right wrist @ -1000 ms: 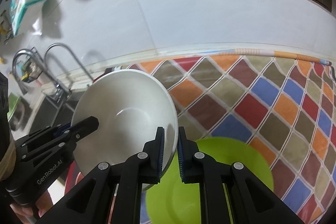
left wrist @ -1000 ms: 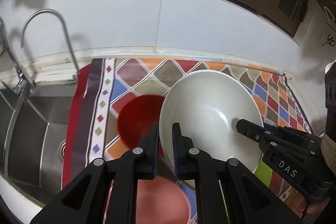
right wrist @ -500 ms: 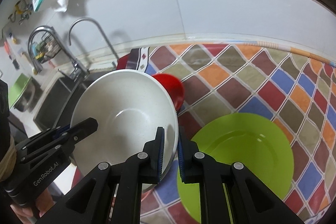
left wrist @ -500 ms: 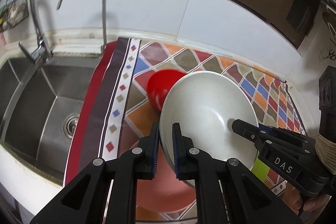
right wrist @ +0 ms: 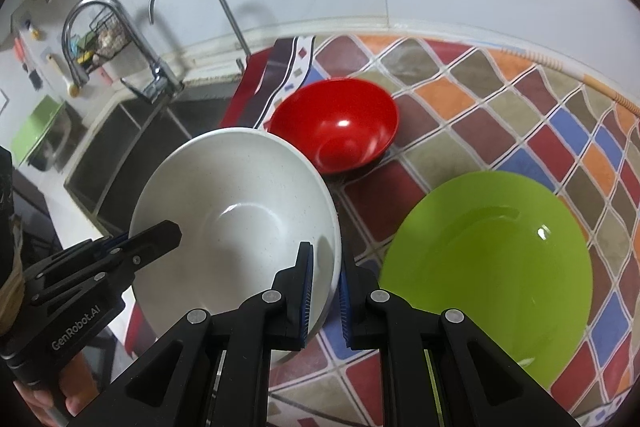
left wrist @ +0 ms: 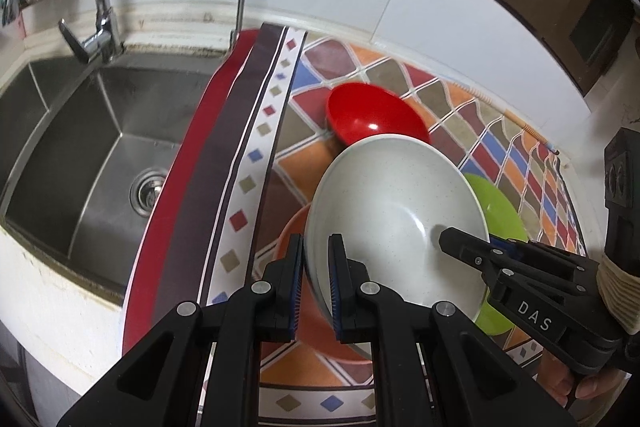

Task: Organize plates and bowls
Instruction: 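Lower the white bowl into the pink bowl and open both grippers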

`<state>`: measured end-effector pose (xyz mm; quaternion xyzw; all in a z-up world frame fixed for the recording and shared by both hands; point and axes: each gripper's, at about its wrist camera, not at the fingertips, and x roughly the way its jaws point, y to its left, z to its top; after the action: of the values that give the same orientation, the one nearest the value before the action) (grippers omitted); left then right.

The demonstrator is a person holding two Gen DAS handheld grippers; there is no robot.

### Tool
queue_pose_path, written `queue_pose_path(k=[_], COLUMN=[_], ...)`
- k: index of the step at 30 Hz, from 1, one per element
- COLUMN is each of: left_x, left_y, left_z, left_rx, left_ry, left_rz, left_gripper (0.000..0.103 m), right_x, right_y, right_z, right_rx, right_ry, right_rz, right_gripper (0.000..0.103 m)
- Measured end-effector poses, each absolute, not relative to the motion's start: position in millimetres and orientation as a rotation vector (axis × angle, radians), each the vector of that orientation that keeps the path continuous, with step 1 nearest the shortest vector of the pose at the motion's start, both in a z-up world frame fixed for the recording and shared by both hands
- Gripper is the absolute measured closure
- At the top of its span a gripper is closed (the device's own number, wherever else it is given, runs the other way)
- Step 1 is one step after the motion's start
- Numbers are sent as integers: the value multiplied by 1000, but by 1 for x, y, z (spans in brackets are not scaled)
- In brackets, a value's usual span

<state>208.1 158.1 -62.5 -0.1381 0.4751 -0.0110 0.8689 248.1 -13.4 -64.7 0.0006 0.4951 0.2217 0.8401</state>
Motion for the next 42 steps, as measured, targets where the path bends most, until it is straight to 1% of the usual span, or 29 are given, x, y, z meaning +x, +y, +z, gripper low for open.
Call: queue_pose_path(k=[16,20,24,27,28,29,30,31,35,37,42], left_x=[204,203,204,204,203,202,202,202,202,201,199], left_y=[165,163,163,162,162,162,162,162,163,163,162], left_z=[-82,-85,-85,-85,-85,-83,-83,-82,-84,-83,-74], left_rx=[-333,-345,-343,-345,-345,-332,-322,-307,-316,-317,-280], left_ry=[1053,1064,1062,1063,1059,1050,1046,1039,1048,1046,1012], left_rz=[-21,-29,-32,-36,-35,-19,-10,3,-3,-3,16], left_gripper=[89,85,84,79,77,71,68,68,64,64,64], right_x=[242,242,242,241,241,240,240,240,239,238,238], right_y=[1,2,2,4,4,4,5,4,3,2,-2], right_z=[-86,-87,-86,-86,-86,-86,-86,-86,-84,-83,-78], right_rx=[-56,-67,-73,-84,-90,-94,-98,-97,-111,-114,-104], right_ry=[1115,1113,1110,1104,1103,1103,1104,1104,1090,1078,1054], right_rz=[465,462,465,463,465,467,467,469,463,457,464], right_gripper=[89,89,89,89,88,86,79,73,69,64,64])
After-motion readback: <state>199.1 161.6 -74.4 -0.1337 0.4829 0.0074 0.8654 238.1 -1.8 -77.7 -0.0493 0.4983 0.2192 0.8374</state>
